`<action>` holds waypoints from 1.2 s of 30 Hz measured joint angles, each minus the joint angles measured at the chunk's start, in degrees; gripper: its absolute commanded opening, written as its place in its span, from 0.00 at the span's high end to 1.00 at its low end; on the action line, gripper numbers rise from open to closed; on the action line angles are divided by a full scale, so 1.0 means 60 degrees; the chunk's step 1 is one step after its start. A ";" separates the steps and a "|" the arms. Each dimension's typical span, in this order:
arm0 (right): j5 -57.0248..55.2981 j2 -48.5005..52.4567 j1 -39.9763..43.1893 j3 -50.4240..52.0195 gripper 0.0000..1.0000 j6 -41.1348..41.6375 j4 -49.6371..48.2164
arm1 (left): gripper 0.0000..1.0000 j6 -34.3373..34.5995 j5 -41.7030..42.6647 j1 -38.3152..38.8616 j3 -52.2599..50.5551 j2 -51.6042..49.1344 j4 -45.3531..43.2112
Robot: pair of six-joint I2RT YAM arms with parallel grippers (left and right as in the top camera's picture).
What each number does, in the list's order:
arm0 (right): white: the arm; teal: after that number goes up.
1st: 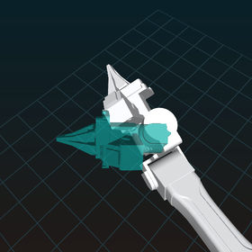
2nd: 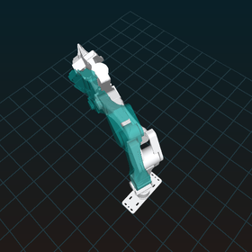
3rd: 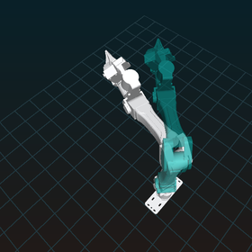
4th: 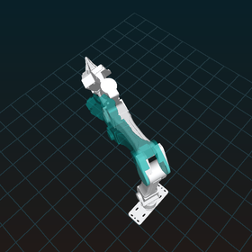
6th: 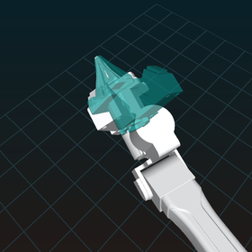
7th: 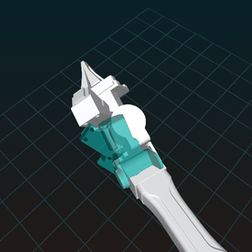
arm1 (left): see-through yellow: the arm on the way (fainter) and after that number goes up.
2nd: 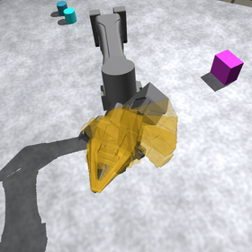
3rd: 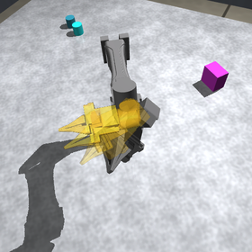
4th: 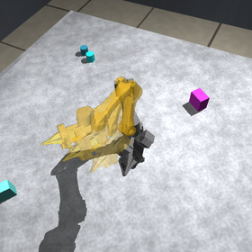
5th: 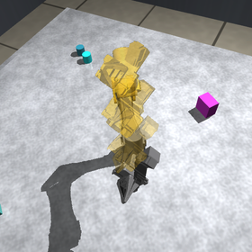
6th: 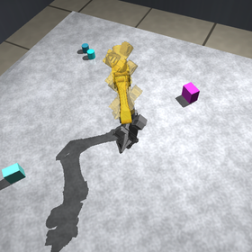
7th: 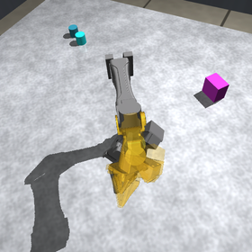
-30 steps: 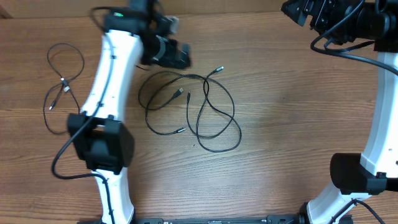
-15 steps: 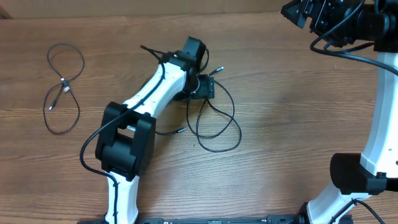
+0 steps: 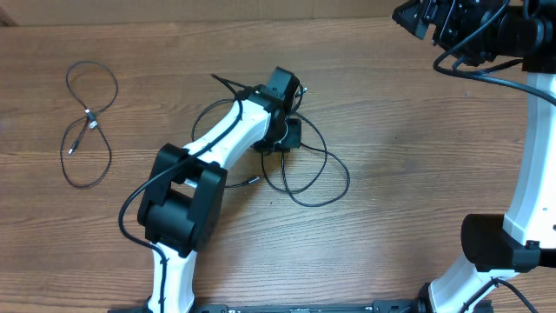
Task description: Untangle cables
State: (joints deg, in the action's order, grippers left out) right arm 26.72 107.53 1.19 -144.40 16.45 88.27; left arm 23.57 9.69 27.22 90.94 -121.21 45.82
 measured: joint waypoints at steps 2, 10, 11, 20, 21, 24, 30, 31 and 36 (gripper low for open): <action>-0.0004 0.0000 0.0000 0.0000 0.09 0.0007 -0.0044 | 0.96 -0.0149 0.0015 -0.0040 0.0368 0.0397 0.0127; 0.0004 0.0000 0.0000 0.0000 0.09 0.0004 -0.0448 | 0.96 -0.0543 0.0131 -0.0062 0.2667 0.3821 0.0055; 0.0000 0.0000 0.0000 0.0000 0.09 0.0004 -0.0470 | 0.96 -0.0546 0.0168 -0.0062 0.2965 0.4433 0.0018; 0.0004 0.0000 -0.0033 0.0000 0.09 -0.0044 -0.0171 | 0.96 -0.0594 0.0933 -0.1166 0.4124 0.5803 -0.0678; -0.0004 0.0000 -0.0062 0.0000 0.09 -0.0109 -0.0102 | 0.96 -0.0484 0.1191 -0.1472 0.4251 0.5730 -0.1027; -0.0015 0.0000 -0.0153 0.0000 0.09 -0.0266 0.0011 | 0.96 -0.0189 0.1789 -0.2269 0.4652 0.5643 -0.1792; 0.0062 0.0000 -0.0171 0.0481 0.11 -0.0372 0.0011 | 0.96 0.0878 0.3111 -0.3869 0.5475 0.5679 -0.2229; 0.0120 0.0000 -0.0171 0.0623 0.11 -0.0390 0.0011 | 0.96 0.1093 0.3271 -0.4018 0.5497 0.5683 -0.2310; 0.0747 0.0000 -0.0339 0.1654 0.13 -0.0871 -0.0011 | 0.96 0.1978 0.3413 -0.4175 0.5497 0.5676 -0.2951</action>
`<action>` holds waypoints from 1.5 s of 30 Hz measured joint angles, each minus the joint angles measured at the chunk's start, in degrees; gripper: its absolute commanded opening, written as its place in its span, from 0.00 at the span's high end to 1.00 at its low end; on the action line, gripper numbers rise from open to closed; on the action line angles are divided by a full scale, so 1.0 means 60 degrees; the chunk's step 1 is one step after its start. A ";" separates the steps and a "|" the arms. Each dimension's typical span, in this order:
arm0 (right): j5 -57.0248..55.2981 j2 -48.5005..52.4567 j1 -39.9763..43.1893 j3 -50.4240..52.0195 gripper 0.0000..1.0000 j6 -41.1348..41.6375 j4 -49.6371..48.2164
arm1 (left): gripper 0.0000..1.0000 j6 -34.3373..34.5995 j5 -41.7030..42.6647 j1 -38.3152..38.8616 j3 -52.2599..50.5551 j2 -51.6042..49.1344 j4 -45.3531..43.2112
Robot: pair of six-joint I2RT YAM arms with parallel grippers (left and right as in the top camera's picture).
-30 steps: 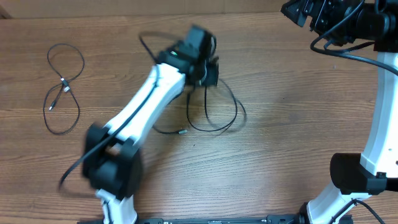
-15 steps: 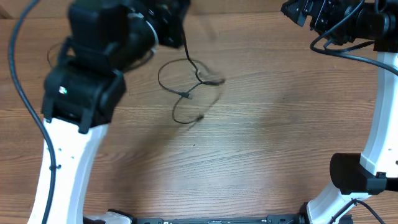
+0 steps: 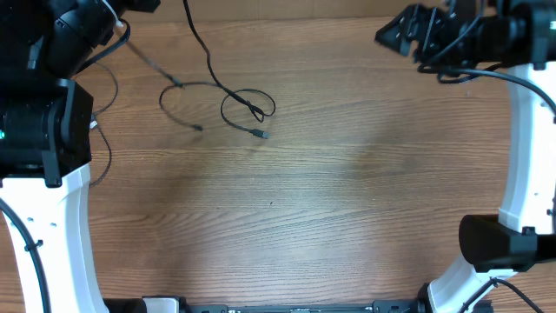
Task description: Untangle cables
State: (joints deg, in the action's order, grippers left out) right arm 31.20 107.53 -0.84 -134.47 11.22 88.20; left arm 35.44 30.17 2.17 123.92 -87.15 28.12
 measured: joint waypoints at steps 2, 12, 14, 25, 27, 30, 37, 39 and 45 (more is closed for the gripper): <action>0.0368 0.0004 -0.0211 0.0539 0.13 -0.0280 -0.0131 | 0.96 0.0372 -0.0149 0.0004 0.0000 0.0000 -0.0342; 0.2881 0.0073 -0.1650 0.2069 0.12 -0.2280 -0.1749 | 0.96 0.1184 -0.1796 0.0000 0.0000 -0.0004 -0.0696; 0.3085 0.0073 -0.1993 0.2069 0.13 -0.2495 -0.2200 | 0.96 0.1260 -0.1945 0.0000 0.0000 -0.0004 -0.0696; 0.2364 0.0324 -0.4513 0.2076 0.14 -0.1100 -0.5424 | 0.96 0.1832 -0.2149 0.0004 0.0000 -0.0004 -0.0903; 0.2167 0.0576 -0.4768 0.2076 0.14 -0.0627 -0.6328 | 0.96 0.1909 -0.2149 0.0000 0.0000 -0.0004 -0.0911; 0.1577 0.0987 -0.5045 0.2076 0.14 -0.0018 -0.7311 | 0.96 0.2022 -0.2138 0.0004 0.0000 -0.0004 -0.0914; -0.0397 0.2266 -0.5417 0.2076 0.30 0.0907 -0.8688 | 0.96 0.2113 -0.2065 -0.0015 0.0000 -0.0004 -0.0914; -0.0838 0.2473 -0.5370 0.2080 0.30 0.1096 -0.8426 | 0.96 0.2113 -0.2011 -0.0135 0.0000 -0.0004 -0.0943; -0.2801 0.2845 -0.4830 0.2080 0.30 0.2113 -0.7206 | 0.96 0.2157 -0.1927 -0.1169 0.0000 0.0007 -0.0947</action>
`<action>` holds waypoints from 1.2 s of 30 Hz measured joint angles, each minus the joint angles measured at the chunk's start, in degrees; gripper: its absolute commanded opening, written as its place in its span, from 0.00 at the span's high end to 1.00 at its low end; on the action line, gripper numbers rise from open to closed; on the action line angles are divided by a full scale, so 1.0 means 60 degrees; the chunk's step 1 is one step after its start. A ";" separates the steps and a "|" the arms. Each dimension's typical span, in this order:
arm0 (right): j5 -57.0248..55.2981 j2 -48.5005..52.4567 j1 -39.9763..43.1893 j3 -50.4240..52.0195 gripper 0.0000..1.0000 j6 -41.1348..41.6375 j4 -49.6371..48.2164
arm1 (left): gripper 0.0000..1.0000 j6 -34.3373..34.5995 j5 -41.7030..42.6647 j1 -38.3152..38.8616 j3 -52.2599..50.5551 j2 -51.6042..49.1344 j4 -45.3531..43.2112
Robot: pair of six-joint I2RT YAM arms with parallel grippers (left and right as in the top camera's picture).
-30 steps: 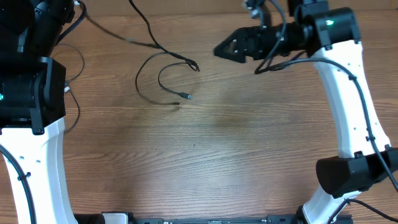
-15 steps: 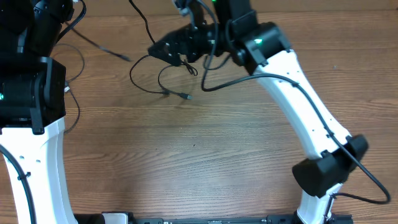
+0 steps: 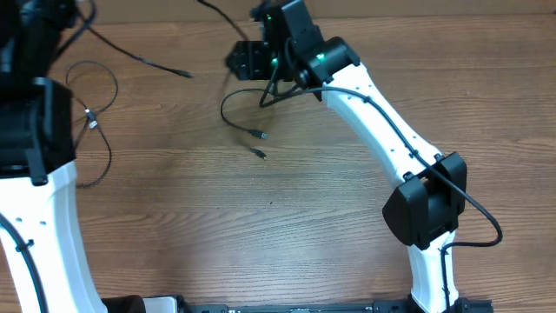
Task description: Untangle cables
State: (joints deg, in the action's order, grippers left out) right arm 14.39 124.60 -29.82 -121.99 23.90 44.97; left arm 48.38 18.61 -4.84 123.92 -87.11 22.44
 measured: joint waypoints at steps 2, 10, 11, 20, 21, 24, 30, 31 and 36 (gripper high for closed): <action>-0.0375 0.0095 0.0448 0.0000 0.30 0.0193 0.0372 | 0.96 0.0117 0.0033 -0.0535 0.0000 0.0040 0.0000; -0.0976 0.0565 0.2124 0.0153 0.30 0.0477 0.1701 | 0.96 0.0182 0.0058 -0.2361 0.0000 0.0652 0.0036; -0.0984 0.0608 0.2280 0.0299 0.30 0.0484 0.1767 | 0.96 0.0182 0.0080 -0.2594 0.0000 0.0743 0.0036; -0.1049 0.0729 0.2670 0.0586 0.29 0.0495 0.2215 | 0.96 -0.0732 0.0007 -0.3697 0.0098 0.0816 0.2575; -0.1049 0.0729 0.2670 0.0586 0.29 0.0495 0.2226 | 0.96 -0.0882 -0.0302 -0.3880 0.0106 0.0790 0.3155; -0.1049 0.0729 0.2659 0.0586 0.29 0.0481 0.2262 | 0.96 -0.1107 -0.1300 -0.4346 0.0124 0.0503 0.4543; -0.1053 0.0729 0.2659 0.0586 0.29 0.0481 0.2477 | 0.96 -0.1166 -0.3085 -0.5045 0.0120 -0.0699 0.6808; -0.1053 0.0729 0.2663 0.0586 0.29 0.0477 0.2495 | 0.93 -0.1155 -0.3442 -0.5115 0.0113 -0.0907 0.7129; -0.1049 0.0729 0.2659 0.0586 0.30 0.0477 0.2510 | 0.01 -0.1078 -0.5071 -0.5220 0.0095 -0.1745 0.7741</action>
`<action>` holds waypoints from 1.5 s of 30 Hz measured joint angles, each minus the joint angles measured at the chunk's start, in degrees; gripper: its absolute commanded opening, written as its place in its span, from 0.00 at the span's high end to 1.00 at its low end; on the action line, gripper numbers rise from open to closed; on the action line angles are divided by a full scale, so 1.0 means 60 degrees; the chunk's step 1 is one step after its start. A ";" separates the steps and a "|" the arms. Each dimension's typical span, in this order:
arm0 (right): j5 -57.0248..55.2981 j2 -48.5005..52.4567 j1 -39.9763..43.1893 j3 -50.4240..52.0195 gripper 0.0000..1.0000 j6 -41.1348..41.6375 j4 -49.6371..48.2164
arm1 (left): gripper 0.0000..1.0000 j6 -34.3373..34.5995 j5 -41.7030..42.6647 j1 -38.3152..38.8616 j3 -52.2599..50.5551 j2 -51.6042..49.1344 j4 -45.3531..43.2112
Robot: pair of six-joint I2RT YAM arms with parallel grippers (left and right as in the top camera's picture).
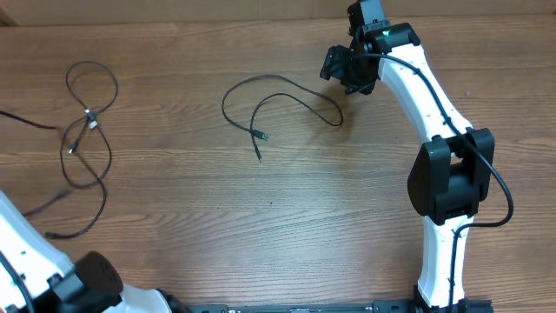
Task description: Untangle cables
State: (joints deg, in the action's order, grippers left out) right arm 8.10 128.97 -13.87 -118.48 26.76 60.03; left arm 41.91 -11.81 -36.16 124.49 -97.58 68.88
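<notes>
One black cable (287, 87) lies spread in an open curve in the upper middle of the wooden table (287, 226), with one plug end (259, 156) below and the other end (340, 123) to the right. My right gripper (341, 69) hovers just above that right end and apart from it; its jaws are too dark to read. Another black cable (54, 202), partly blurred, lies at the far left and runs off the left edge. Only the base of the left arm (52, 283) shows in the bottom left corner, so its gripper is out of view.
A coiled black cable with a small white tie (89, 116) lies at the left, and the blurred cable crosses it. The right arm (439, 174) stretches from the bottom edge up to the top of the table.
My right gripper was at the top centre on the cable; now it is further right and the cable lies spread flat. The left arm has dropped to the corner. A second cable now lies over the left coil.
First my left gripper was down on a tangled heap in the middle. Then the left arm stood at the top left with cable hanging from it and the heap shifted up-left. Then my right gripper was on the heap. Now the cables lie apart.
</notes>
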 measured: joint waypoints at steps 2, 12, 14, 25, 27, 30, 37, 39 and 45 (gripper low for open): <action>0.0000 0.0000 0.0000 0.0000 0.30 0.0000 0.0004 | 0.00 0.0000 -0.0237 0.0000 0.0007 -0.0331 0.0142; 0.0084 0.0000 0.0000 0.0000 0.30 -0.0219 -0.0025 | 0.00 -0.0295 -0.0138 0.0382 -0.0007 -0.1049 0.0561; 0.0346 0.0000 0.0000 0.0000 0.27 -0.0426 -0.0146 | 0.00 -0.0499 -0.0062 0.0758 -0.0007 -0.1049 0.0670; 0.1333 -0.0743 0.0189 -0.0058 0.09 -0.1027 -0.0073 | 0.00 -0.2812 0.1614 0.5136 -0.0004 -0.1166 0.0135; 0.1384 -0.1239 0.0444 -0.0069 0.08 -0.1002 -0.0069 | 0.00 -0.3428 0.2051 0.5810 0.0004 -0.1413 -0.0193; 0.1548 -0.1949 0.1049 -0.0175 0.08 -0.0973 -0.0022 | 0.00 -0.4539 0.2881 0.6608 0.0011 -0.2142 -0.1020; 0.2138 -0.2535 0.2554 -0.0324 0.08 -0.0980 0.0739 | 0.00 -0.7770 0.5923 0.8171 0.0007 -0.4692 -0.3067; 0.2200 -0.2521 0.2652 -0.0324 0.07 -0.1056 0.1038 | 0.00 -0.8728 0.6360 0.8623 0.0007 -0.5388 -0.3340; 0.2379 -0.2521 0.2554 -0.0324 0.08 -0.1468 0.1362 | 0.00 -1.0535 0.7053 0.9475 -0.0011 -0.6477 -0.3585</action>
State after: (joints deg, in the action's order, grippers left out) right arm 22.37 113.84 1.45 -120.42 17.96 68.20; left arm -21.30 30.50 20.69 124.42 -136.44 47.37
